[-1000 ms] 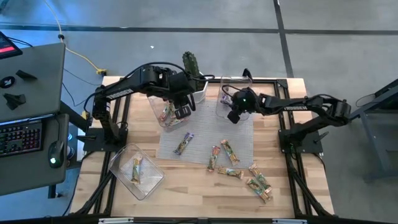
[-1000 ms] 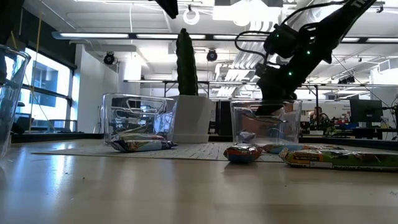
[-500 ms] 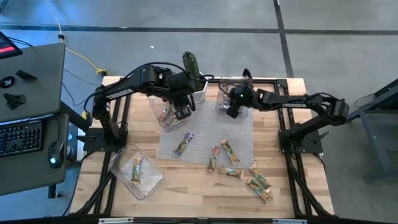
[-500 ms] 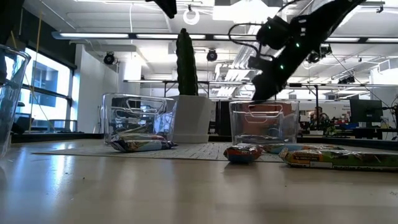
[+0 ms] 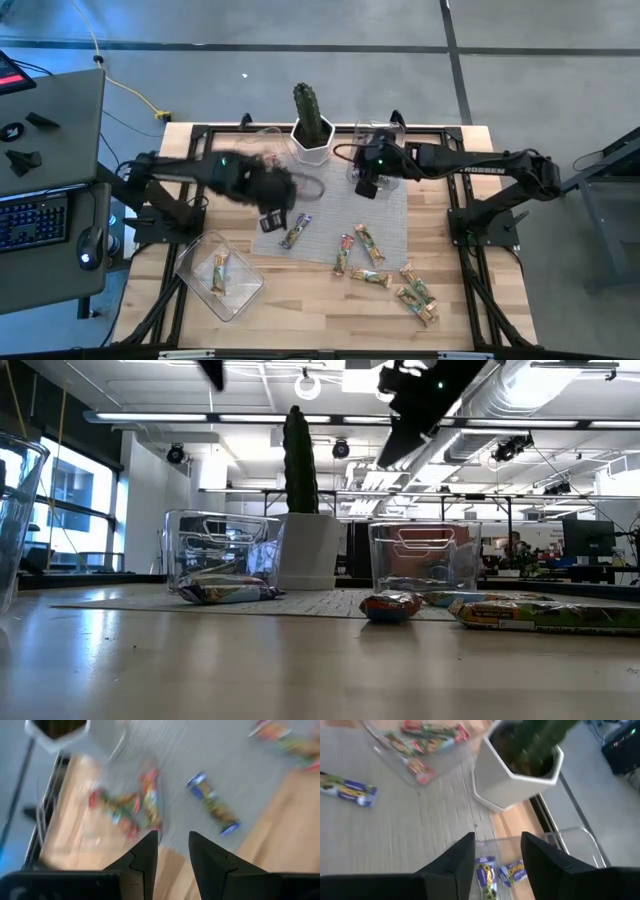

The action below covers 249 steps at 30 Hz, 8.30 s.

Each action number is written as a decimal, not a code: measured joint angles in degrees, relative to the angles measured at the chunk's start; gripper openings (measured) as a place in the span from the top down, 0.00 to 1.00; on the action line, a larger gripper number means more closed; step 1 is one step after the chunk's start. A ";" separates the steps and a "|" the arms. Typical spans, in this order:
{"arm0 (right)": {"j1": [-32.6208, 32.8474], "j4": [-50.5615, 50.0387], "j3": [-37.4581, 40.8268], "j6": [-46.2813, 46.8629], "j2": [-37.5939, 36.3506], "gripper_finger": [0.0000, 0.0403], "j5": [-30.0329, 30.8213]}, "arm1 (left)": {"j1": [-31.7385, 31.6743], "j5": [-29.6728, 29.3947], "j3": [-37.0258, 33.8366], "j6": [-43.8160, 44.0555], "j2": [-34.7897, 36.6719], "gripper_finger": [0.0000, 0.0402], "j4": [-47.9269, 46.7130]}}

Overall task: Pick and place Granola Bars by type
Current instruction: Put the blue granola bar into the top right transparent bin

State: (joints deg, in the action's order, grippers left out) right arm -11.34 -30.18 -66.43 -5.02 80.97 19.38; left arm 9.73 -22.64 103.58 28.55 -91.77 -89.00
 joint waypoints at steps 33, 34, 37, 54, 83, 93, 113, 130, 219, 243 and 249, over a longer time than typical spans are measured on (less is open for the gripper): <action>5.40 1.02 -0.90 2.08 -0.04 0.65 1.52 | 2.52 9.61 -50.04 15.60 -1.48 0.74 62.31; 5.39 1.07 -0.90 2.05 -0.04 0.65 1.49 | 2.52 9.35 -50.02 15.32 -1.86 0.74 62.33; 5.38 1.45 -0.92 2.03 -0.04 0.65 1.48 | 2.26 8.81 -50.02 15.20 -3.20 0.74 63.07; 5.38 1.36 -0.92 2.01 -0.07 0.65 -0.83 | 1.49 6.46 -50.02 15.03 -4.89 0.74 62.47; 5.38 1.40 -0.92 3.56 -0.07 0.65 -1.34 | 1.51 9.29 -50.02 4.63 -4.94 0.50 63.04; 5.38 1.42 -0.92 3.54 -0.07 0.65 -1.34 | 1.53 11.67 -50.02 5.13 -4.94 0.50 65.65; 5.36 1.42 -0.92 3.60 -0.07 0.65 -1.34 | 1.53 13.28 -50.02 4.90 -4.94 0.93 66.62; 5.45 1.09 -0.92 4.87 -0.19 0.65 0.02 | 1.49 10.81 -42.13 0.80 -4.92 1.00 65.90; 21.90 42.22 32.00 12.07 -10.56 0.65 -3.26 | -6.18 26.86 -33.57 -77.40 -21.25 0.49 68.05; 33.55 41.40 32.00 11.82 -24.04 0.65 16.35 | -6.75 6.10 -13.87 -67.65 -19.84 0.79 63.63; 41.12 35.89 32.00 6.13 -30.88 0.65 47.20 | -11.23 0.90 -12.28 -58.87 -20.17 0.79 81.95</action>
State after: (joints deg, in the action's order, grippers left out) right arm 29.79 5.71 -34.44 1.11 50.09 66.59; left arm -1.49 -21.75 91.31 -30.32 -111.94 -7.05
